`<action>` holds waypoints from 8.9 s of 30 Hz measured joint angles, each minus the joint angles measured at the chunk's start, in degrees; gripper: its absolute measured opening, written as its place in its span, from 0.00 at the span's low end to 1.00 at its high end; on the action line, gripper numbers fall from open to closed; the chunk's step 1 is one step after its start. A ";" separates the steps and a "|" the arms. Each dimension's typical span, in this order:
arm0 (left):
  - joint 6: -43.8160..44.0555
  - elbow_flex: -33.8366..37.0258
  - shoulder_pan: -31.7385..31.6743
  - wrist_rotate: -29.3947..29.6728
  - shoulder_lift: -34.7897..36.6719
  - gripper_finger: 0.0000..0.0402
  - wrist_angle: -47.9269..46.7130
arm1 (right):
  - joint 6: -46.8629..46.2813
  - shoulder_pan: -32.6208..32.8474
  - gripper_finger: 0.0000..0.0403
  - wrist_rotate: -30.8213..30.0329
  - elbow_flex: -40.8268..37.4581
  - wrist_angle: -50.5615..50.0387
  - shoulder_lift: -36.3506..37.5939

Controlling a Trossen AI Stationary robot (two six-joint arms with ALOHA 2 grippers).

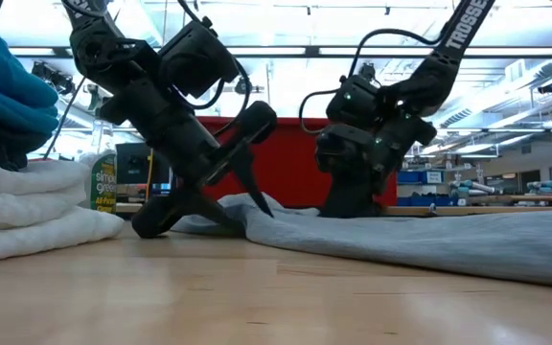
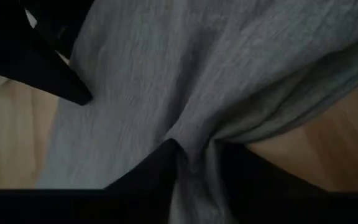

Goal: Fold laundry
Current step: Fold the grey shirt on the table, then stack the gray shirt on top of the light blue shorts, then put the stacked laundry into the red laundry bin

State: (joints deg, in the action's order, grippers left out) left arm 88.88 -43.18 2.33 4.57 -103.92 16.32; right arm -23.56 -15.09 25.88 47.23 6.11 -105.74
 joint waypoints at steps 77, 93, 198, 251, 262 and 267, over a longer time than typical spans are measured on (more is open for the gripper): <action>-39.00 -29.96 -15.31 -10.30 -0.15 0.39 -30.10 | -18.89 -4.27 0.42 -23.03 -7.62 -39.15 37.93; -42.12 -29.52 -13.64 -13.32 -2.06 0.89 -31.93 | -33.10 3.19 0.78 -19.09 -14.38 -36.89 38.53; -9.68 -7.45 19.16 -0.97 31.64 0.20 -49.40 | -33.88 30.84 0.71 -38.36 44.65 -49.23 0.08; -42.10 -22.40 0.30 -9.00 22.47 0.93 -45.69 | -73.80 41.93 0.74 -50.92 3.35 -36.48 35.07; -37.18 -17.27 2.25 -7.20 21.55 1.00 -46.51 | -74.33 37.93 0.97 -49.94 3.35 -35.25 27.32; -33.19 -8.30 0.59 -8.19 21.51 1.00 -34.48 | -74.37 35.39 0.97 -46.41 3.35 -34.23 24.09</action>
State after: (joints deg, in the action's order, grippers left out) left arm 55.69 -51.49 2.92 -3.62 -82.41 -18.17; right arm -97.93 20.29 -20.53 50.59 -28.12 -81.65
